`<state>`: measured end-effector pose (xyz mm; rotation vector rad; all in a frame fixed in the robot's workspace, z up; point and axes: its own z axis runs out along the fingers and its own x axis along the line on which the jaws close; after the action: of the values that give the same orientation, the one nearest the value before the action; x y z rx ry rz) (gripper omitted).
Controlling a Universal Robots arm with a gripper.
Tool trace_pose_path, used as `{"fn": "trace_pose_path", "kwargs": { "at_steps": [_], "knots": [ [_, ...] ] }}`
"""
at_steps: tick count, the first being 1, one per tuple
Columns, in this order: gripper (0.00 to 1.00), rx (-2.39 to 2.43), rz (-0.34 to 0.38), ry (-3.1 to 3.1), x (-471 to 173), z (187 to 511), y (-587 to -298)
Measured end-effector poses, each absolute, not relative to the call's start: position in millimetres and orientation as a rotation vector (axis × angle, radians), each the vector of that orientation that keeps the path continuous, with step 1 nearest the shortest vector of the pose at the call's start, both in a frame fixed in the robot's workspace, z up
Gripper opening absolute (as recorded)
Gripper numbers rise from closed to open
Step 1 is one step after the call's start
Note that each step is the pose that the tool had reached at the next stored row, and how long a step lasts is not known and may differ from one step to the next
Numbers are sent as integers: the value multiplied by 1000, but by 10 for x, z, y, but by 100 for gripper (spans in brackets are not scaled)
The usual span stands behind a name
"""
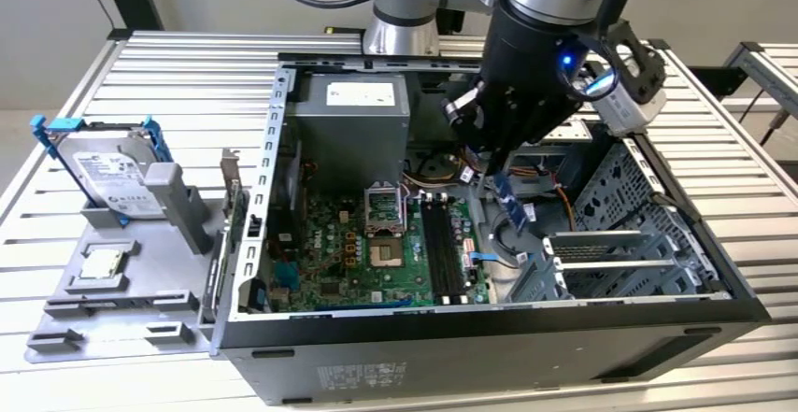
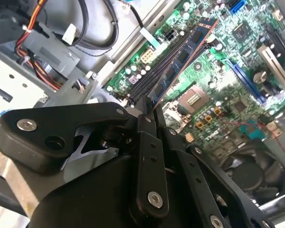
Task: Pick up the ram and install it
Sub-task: 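Insert the ram into the slot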
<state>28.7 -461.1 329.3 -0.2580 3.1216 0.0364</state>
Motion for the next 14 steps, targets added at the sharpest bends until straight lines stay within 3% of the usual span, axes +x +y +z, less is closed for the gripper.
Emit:
{"fn": "trace_pose_path", "kwargs": {
  "at_steps": [14],
  "knots": [
    [0,-13,35,3131,284,3233,-4601]
  ]
}}
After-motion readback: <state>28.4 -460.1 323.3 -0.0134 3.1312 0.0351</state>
